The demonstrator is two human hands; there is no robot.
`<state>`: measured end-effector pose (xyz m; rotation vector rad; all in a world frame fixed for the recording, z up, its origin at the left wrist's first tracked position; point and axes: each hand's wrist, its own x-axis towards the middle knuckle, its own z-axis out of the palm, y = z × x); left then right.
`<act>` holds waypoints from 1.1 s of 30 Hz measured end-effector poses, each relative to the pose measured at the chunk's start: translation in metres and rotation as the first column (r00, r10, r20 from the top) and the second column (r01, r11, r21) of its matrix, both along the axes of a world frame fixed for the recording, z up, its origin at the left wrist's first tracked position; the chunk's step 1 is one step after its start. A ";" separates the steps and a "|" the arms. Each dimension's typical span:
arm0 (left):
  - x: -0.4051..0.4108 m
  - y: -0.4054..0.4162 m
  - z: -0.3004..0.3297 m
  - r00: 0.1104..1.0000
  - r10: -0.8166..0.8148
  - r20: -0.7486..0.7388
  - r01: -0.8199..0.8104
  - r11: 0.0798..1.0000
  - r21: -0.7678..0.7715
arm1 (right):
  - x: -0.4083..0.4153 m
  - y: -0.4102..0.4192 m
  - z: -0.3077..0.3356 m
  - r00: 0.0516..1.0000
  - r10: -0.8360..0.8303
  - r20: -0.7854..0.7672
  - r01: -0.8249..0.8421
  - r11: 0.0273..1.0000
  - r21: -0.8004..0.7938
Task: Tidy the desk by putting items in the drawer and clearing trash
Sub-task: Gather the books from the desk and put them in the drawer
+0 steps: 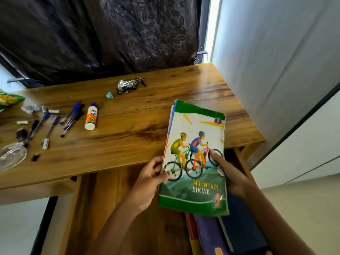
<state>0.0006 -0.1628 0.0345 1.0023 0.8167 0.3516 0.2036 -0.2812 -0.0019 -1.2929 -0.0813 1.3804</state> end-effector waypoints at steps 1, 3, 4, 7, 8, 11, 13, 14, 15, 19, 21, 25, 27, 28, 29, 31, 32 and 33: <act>-0.016 0.000 0.000 1.000 -0.016 -0.003 0.016 0.999 0.039 | -0.012 0.004 -0.001 0.999 0.010 -0.041 -0.009 0.999 0.040; -0.044 0.001 0.000 0.998 -0.034 -0.060 0.044 0.986 0.163 | -0.034 0.012 -0.005 1.000 -0.025 -0.013 0.027 0.992 0.119; -0.057 0.003 -0.001 0.996 -0.022 -0.091 0.042 0.975 0.217 | -0.046 0.016 -0.004 0.999 -0.041 0.031 0.036 0.986 0.161; -0.088 0.007 -0.005 0.989 0.074 -0.125 -0.037 0.960 0.276 | -0.078 0.023 -0.001 0.985 -0.021 0.170 -0.028 0.958 0.285; -0.093 0.007 -0.006 0.986 0.112 -0.122 -0.072 0.952 0.297 | -0.086 0.024 -0.001 0.976 -0.001 0.218 -0.066 0.951 0.303; -0.110 0.010 -0.012 0.968 0.218 -0.122 -0.156 0.910 0.383 | -0.116 0.027 -0.009 0.938 0.073 0.339 -0.175 0.944 0.281; -0.118 0.011 -0.021 0.946 0.272 -0.173 -0.187 0.900 0.393 | -0.133 0.028 -0.019 0.906 0.093 0.413 -0.214 0.942 0.258; -0.123 0.011 -0.026 0.940 0.275 -0.202 -0.188 0.911 0.368 | -0.141 0.029 -0.024 0.890 0.103 0.444 -0.234 0.940 0.251; -0.128 0.010 -0.033 0.938 0.260 -0.231 -0.174 0.926 0.336 | -0.148 0.029 -0.028 0.872 0.122 0.475 -0.264 0.933 0.243; -0.137 0.004 -0.062 0.926 0.221 -0.306 -0.124 0.944 0.307 | -0.162 0.025 -0.045 0.822 0.128 0.555 -0.279 0.940 0.195; -0.135 0.004 -0.070 0.940 0.218 -0.264 -0.127 0.938 0.323 | -0.165 0.026 -0.054 0.805 0.096 0.585 -0.226 0.962 0.154; -0.127 -0.005 -0.072 0.893 0.269 -0.361 -0.098 0.898 0.428 | -0.168 0.028 -0.063 0.837 0.022 0.547 -0.069 0.995 0.065; -0.123 -0.016 -0.072 0.830 0.307 -0.467 -0.046 0.870 0.491 | -0.169 0.024 -0.065 0.832 0.040 0.553 -0.046 0.999 -0.003; -0.121 -0.023 -0.074 0.813 0.321 -0.486 -0.049 0.869 0.492 | -0.169 0.020 -0.068 0.816 0.067 0.574 -0.045 0.998 -0.054; -0.118 -0.030 -0.078 0.801 0.320 -0.506 -0.051 0.878 0.475 | -0.170 0.016 -0.073 0.798 0.104 0.594 -0.045 0.993 -0.113; -0.115 -0.043 -0.089 0.794 0.298 -0.530 -0.071 0.911 0.406 | -0.173 0.004 -0.085 0.775 0.208 0.597 -0.066 0.966 -0.250; -0.115 -0.048 -0.097 0.805 0.278 -0.524 -0.093 0.932 0.351 | -0.174 -0.002 -0.091 0.763 0.273 0.586 -0.092 0.943 -0.320; -0.115 -0.052 -0.102 0.813 0.257 -0.523 -0.105 0.948 0.301 | -0.176 -0.007 -0.097 0.749 0.335 0.572 -0.120 0.917 -0.380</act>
